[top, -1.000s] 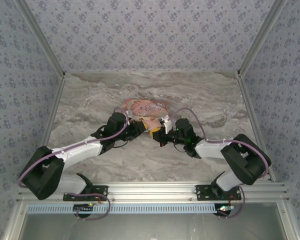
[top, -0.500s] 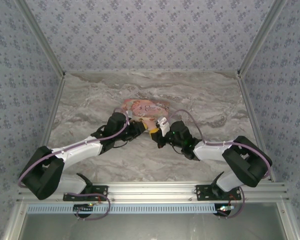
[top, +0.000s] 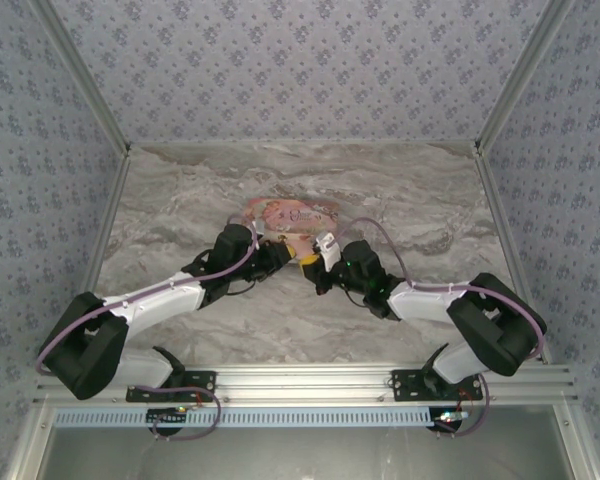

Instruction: Unlock a padlock with a key

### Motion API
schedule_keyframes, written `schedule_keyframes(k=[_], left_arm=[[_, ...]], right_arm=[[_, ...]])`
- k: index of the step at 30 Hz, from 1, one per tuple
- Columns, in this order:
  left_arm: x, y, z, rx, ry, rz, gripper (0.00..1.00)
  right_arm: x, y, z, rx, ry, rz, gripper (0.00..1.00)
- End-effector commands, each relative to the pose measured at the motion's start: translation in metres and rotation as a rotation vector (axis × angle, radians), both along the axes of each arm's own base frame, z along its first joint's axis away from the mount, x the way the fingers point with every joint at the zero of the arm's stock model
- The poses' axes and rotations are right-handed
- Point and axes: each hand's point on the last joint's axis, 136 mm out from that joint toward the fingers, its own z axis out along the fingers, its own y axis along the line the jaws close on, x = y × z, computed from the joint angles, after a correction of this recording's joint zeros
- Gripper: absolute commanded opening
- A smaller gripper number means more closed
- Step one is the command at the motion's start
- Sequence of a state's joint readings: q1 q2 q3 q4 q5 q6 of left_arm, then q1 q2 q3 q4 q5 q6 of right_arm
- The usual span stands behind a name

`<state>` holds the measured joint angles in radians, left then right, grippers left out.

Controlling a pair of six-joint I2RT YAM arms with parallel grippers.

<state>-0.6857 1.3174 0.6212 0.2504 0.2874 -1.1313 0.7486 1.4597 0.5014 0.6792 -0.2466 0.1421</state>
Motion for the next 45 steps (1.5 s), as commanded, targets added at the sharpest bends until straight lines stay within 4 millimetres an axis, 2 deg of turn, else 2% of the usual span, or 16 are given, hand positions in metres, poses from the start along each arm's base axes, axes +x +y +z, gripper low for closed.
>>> schedule_keyframes(k=[1, 4, 13, 18, 20, 23, 26, 29, 32, 35, 38, 42, 45], left_arm=[[-0.028, -0.025, 0.026, -0.096, 0.009, -0.169, 0.15], [-0.028, -0.025, 0.026, -0.097, 0.008, -0.168, 0.15], [-0.025, -0.022, 0.03, -0.103, -0.002, -0.144, 0.15], [-0.025, -0.011, 0.027, -0.037, -0.019, -0.123, 0.15], [-0.026, -0.008, 0.024, -0.018, -0.02, -0.12, 0.19], [-0.025, -0.004, 0.022, 0.004, -0.028, -0.112, 0.28], [-0.019, 0.009, 0.019, 0.067, -0.053, -0.088, 0.43], [-0.011, 0.027, 0.018, 0.21, -0.11, -0.07, 0.63], [0.0, 0.033, 0.025, 0.335, -0.187, -0.092, 0.72], [0.015, 0.022, 0.037, 0.402, -0.248, -0.135, 0.74], [0.031, -0.003, 0.045, 0.475, -0.313, -0.196, 0.75], [0.052, -0.049, 0.041, 0.554, -0.347, -0.291, 0.75], [0.063, -0.081, 0.03, 0.609, -0.36, -0.352, 0.75]], right_arm=[[0.017, -0.004, 0.062, 0.166, -0.155, -0.052, 0.0], [0.016, -0.013, 0.056, 0.174, -0.143, -0.075, 0.0], [0.006, -0.019, 0.036, 0.103, -0.116, -0.079, 0.0], [0.005, -0.027, 0.036, 0.091, -0.121, -0.099, 0.0], [0.005, -0.029, 0.035, 0.085, -0.119, -0.102, 0.0], [0.003, -0.031, 0.034, 0.079, -0.113, -0.111, 0.0], [0.003, -0.039, 0.031, 0.056, -0.09, -0.143, 0.0], [0.007, -0.06, 0.028, 0.001, -0.047, -0.254, 0.0], [0.009, -0.094, 0.029, -0.078, 0.013, -0.4, 0.0], [0.003, -0.133, 0.028, -0.16, 0.094, -0.551, 0.0], [-0.01, -0.166, 0.028, -0.204, 0.177, -0.672, 0.0], [-0.031, -0.2, 0.033, -0.241, 0.229, -0.784, 0.0], [-0.043, -0.215, 0.041, -0.239, 0.236, -0.821, 0.0]])
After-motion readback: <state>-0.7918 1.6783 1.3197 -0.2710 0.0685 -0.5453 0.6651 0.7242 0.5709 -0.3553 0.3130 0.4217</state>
